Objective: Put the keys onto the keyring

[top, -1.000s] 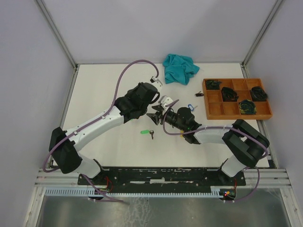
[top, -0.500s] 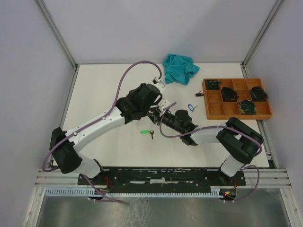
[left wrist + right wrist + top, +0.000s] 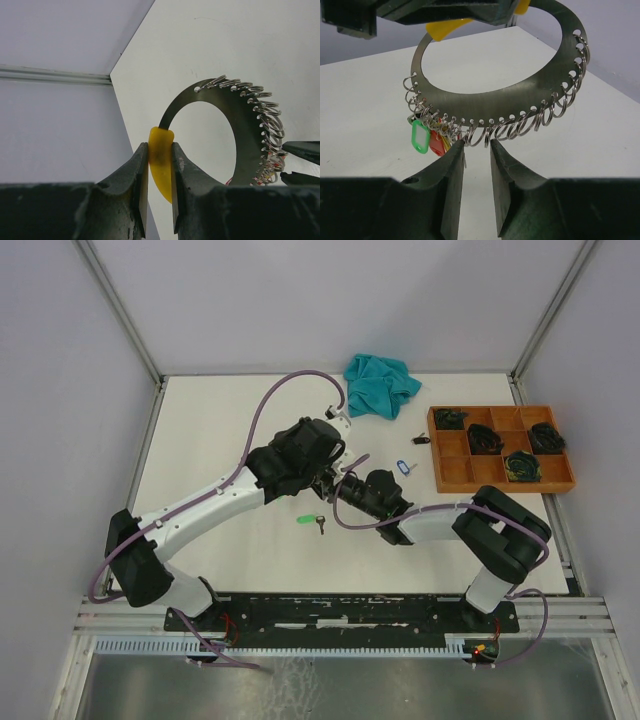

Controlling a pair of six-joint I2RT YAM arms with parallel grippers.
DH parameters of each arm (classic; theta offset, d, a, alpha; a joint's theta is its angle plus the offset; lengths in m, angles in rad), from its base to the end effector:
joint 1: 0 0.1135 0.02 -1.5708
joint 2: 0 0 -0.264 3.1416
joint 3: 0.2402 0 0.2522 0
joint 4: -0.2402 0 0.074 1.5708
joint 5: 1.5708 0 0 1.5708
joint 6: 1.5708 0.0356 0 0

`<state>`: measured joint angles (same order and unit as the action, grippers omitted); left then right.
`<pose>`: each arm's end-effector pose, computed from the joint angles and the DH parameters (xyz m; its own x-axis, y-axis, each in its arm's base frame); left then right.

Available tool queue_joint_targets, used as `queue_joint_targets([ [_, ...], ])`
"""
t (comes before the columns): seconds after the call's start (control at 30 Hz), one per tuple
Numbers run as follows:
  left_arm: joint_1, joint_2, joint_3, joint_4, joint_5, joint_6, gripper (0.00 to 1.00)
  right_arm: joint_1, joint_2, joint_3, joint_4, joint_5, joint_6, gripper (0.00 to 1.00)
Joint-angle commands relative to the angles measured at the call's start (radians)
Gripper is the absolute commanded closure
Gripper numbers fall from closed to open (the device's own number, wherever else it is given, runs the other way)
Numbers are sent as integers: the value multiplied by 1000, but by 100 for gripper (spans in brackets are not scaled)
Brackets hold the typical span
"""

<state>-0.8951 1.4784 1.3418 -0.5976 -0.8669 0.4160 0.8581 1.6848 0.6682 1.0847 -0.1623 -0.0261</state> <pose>0.2204 -0.2316 0.3374 -0.3223 0.8202 -0.4727 0.3075 0.5629 0.7672 0.2172 0.2601 0.2065 0.0667 0.0378 -0.9971 -0.8506 0.5245 -0.0370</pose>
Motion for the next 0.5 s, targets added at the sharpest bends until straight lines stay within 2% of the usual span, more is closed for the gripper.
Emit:
queue_joint_targets([
  [0.0, -8, -21, 53, 23, -37, -19, 97, 11, 9, 48, 48, -32, 11, 64],
  [0.27, -14, -24, 64, 10, -34, -28, 97, 16, 26, 60, 41, -24, 6, 63],
  [0.47, -16, -33, 65, 0, -28, -38, 97, 19, 36, 59, 61, 19, -6, 66],
])
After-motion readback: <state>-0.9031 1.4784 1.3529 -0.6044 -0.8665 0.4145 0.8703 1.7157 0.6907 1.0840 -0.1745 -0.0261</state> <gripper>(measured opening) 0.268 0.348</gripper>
